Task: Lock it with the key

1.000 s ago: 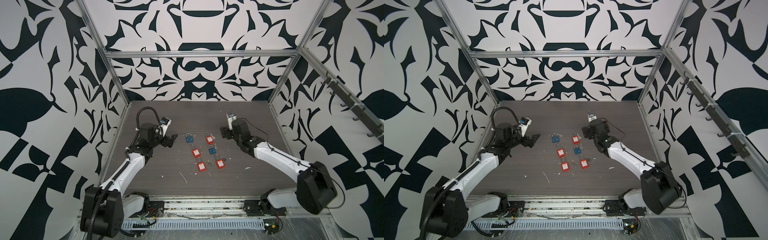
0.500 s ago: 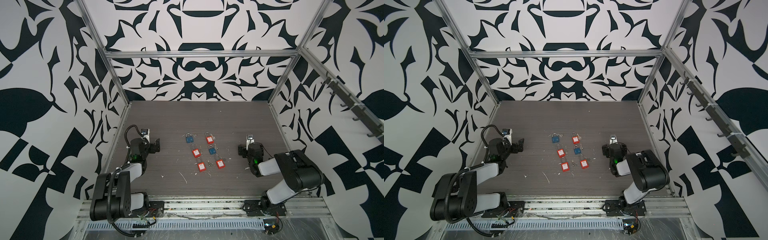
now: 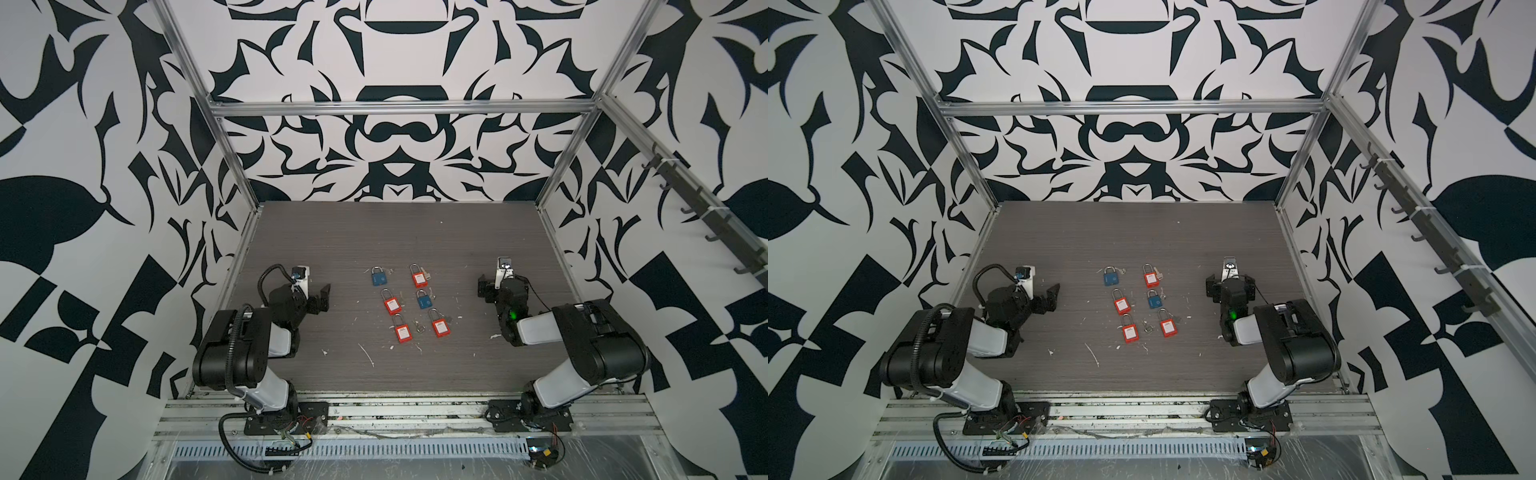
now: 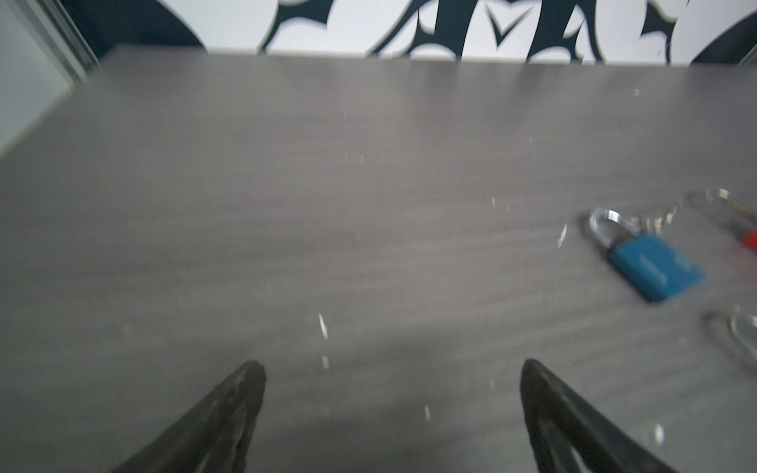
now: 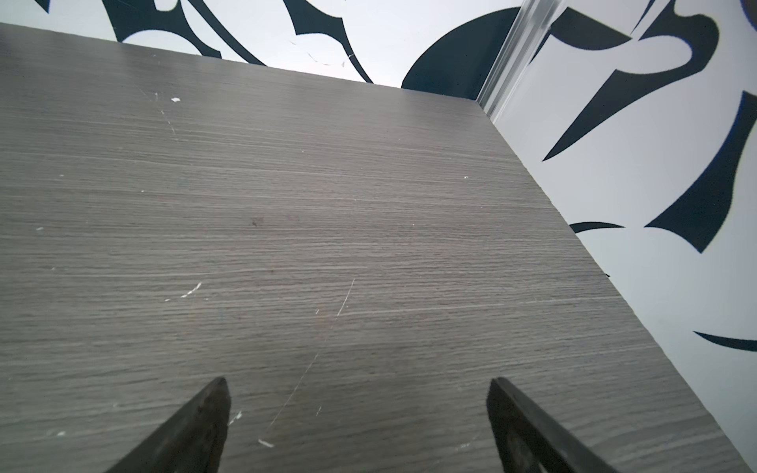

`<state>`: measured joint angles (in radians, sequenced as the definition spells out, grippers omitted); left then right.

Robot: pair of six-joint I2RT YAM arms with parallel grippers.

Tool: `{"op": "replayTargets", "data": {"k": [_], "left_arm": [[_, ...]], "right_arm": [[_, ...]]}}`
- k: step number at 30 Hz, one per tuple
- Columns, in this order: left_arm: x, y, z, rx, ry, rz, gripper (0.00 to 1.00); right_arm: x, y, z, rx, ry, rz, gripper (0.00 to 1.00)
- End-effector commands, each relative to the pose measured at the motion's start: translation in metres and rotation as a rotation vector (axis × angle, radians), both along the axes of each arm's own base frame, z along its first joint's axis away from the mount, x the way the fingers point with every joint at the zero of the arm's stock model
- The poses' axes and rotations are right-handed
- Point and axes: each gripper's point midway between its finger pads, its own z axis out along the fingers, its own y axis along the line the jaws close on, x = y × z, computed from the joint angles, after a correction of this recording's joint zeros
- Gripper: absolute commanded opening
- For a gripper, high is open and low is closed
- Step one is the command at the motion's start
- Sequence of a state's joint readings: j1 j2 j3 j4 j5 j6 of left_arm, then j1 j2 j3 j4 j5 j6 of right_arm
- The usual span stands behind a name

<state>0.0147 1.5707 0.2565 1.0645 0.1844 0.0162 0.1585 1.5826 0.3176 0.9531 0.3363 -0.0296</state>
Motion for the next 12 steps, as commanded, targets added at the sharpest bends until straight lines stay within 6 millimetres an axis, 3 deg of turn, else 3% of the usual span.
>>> {"op": "replayTargets", "data": {"k": [1, 4, 8, 12], "left_arm": [[0.015, 0.001, 0.014, -0.011, -0.021, 0.011, 0.99], [0.018, 0.009, 0.014, -0.011, -0.006, 0.061, 0.99], [0.025, 0.021, 0.011, -0.011, 0.023, 0.133, 0.99], [0.026, 0.020, 0.011, -0.009, 0.027, 0.132, 0.99]], "right_arm": [[0.008, -0.001, 0.017, 0.016, -0.057, -0.017, 1.00], [0.013, 0.010, 0.015, 0.038, -0.042, 0.064, 1.00], [0.013, 0.011, 0.011, 0.078, -0.023, 0.102, 1.00], [0.012, 0.010, 0.013, 0.075, -0.029, 0.102, 1.00]]}}
